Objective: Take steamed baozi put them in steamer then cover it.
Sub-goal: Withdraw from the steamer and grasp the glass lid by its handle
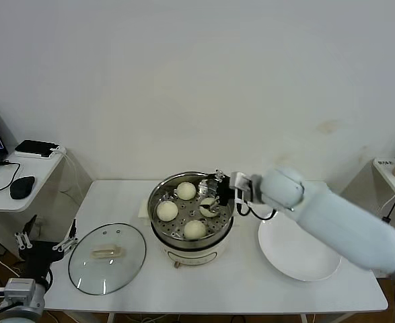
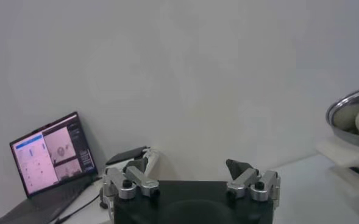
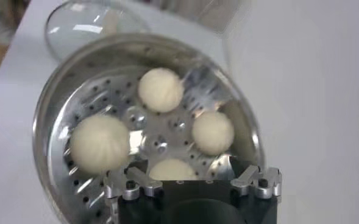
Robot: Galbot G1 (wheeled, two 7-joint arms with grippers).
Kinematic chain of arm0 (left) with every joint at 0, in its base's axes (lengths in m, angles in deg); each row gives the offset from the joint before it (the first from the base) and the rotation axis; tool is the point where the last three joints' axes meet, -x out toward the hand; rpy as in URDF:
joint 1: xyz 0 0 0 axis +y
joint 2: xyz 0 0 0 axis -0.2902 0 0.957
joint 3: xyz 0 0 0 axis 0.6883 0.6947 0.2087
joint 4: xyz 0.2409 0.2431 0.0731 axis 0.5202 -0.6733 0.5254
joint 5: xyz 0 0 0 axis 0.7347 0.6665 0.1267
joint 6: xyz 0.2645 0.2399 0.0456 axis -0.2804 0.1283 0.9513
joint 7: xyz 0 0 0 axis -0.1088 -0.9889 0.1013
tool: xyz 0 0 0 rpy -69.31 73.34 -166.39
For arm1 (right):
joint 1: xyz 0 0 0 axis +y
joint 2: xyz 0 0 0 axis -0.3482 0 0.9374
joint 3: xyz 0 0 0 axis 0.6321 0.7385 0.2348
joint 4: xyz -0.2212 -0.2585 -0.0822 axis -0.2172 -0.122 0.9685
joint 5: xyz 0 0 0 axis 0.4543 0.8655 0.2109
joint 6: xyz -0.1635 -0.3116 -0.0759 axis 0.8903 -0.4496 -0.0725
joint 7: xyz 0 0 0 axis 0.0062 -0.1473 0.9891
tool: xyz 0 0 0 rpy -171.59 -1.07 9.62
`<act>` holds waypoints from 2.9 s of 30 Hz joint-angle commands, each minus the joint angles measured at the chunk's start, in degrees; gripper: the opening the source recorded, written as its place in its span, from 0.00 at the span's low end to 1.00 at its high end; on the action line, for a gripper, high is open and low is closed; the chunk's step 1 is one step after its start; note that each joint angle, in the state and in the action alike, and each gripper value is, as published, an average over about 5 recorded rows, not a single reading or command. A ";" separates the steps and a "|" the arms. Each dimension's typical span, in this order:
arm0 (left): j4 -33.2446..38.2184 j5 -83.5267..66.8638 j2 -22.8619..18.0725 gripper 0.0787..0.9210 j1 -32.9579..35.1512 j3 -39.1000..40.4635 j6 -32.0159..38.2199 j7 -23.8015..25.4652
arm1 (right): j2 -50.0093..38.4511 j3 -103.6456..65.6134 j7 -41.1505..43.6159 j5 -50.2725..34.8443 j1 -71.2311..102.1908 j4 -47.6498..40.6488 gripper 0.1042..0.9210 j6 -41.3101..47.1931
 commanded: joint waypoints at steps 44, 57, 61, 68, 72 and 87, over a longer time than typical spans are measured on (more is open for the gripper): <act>-24.96 79.75 4.10 0.88 1.13 11.10 17.29 -7.24 | 32.45 -78.16 -17.41 9.00 80.15 14.06 0.88 -22.47; -33.10 79.96 5.97 0.88 -7.75 17.62 16.68 -6.05 | 34.35 -78.16 -17.67 11.28 81.75 15.06 0.88 -22.89; -35.34 79.73 6.28 0.88 -10.02 18.33 16.65 -6.10 | 34.13 -78.71 -17.65 11.31 82.48 15.20 0.88 -23.14; -37.99 78.98 7.23 0.88 -13.33 18.98 16.25 -5.75 | 34.04 -79.01 -17.59 11.40 82.84 15.15 0.88 -23.25; -39.13 78.61 7.58 0.88 -14.56 19.33 16.05 -5.47 | 34.11 -78.90 -17.51 11.56 83.02 14.92 0.88 -23.41; -41.32 77.64 8.10 0.88 -18.34 20.05 15.30 -4.84 | 34.22 -78.33 -17.36 11.88 83.63 14.68 0.88 -23.82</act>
